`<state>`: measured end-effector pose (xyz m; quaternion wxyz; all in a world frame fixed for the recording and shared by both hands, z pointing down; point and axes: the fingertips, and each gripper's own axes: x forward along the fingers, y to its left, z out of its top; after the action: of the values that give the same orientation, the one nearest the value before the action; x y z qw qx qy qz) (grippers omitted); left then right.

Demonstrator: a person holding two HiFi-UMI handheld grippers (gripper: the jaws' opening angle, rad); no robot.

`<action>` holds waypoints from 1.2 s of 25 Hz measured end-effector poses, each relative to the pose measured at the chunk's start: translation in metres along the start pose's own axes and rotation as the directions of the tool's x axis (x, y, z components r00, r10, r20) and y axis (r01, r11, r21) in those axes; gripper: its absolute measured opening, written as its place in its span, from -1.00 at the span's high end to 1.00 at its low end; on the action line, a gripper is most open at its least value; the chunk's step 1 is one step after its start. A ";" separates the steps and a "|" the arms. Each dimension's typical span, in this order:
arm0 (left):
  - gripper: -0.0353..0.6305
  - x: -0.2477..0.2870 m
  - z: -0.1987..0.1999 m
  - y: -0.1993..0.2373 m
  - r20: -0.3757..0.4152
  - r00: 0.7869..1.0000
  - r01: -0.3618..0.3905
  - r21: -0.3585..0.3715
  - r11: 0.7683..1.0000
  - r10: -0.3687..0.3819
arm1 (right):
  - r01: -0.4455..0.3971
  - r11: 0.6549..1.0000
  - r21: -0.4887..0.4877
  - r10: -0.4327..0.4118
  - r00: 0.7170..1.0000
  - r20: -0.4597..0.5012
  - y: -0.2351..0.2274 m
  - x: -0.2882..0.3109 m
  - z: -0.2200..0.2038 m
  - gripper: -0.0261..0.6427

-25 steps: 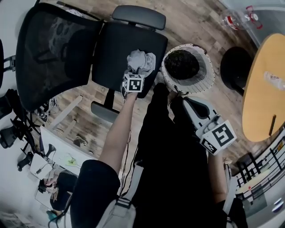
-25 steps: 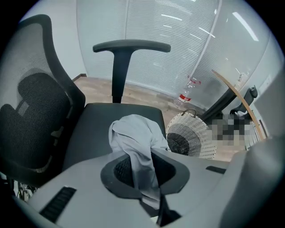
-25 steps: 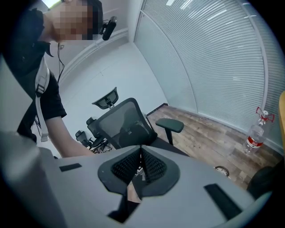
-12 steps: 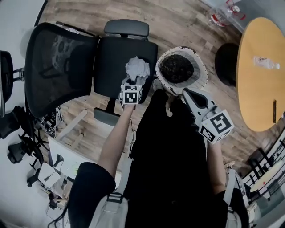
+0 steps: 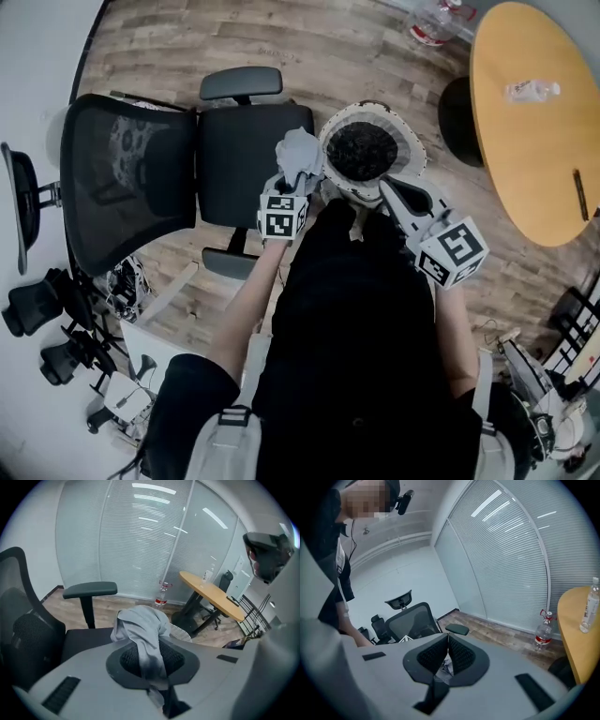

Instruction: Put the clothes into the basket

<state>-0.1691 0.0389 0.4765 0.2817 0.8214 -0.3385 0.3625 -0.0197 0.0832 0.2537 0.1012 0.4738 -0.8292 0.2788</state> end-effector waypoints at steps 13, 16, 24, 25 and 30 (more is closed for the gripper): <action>0.71 -0.002 0.043 -0.076 0.001 0.980 0.191 0.248 0.950 -0.198 | 0.179 0.983 0.035 -0.181 0.982 0.054 -0.034 -0.048 -0.006 0.87; 0.71 0.000 0.049 -0.089 -0.010 0.972 0.227 0.291 0.930 -0.234 | 0.225 0.973 0.051 -0.227 0.972 0.054 -0.047 -0.062 -0.007 0.87; 0.71 0.014 0.058 -0.120 -0.037 0.965 0.259 0.301 0.918 -0.260 | 0.270 0.960 0.069 -0.273 0.961 0.048 -0.089 -0.099 -0.015 0.87; 0.71 0.017 0.058 -0.124 -0.040 0.966 0.258 0.289 0.922 -0.257 | 0.269 0.961 0.071 -0.272 0.961 0.044 -0.095 -0.102 -0.016 0.87; 0.71 0.034 0.056 -0.142 -0.059 0.966 0.258 0.246 0.934 -0.251 | 0.273 0.960 0.066 -0.274 0.962 0.002 -0.120 -0.107 -0.028 0.87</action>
<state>-0.0209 0.0740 0.4402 0.2244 0.8824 -0.1768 0.3737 0.1354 0.1297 0.2740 0.1186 0.5884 -0.7467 0.2866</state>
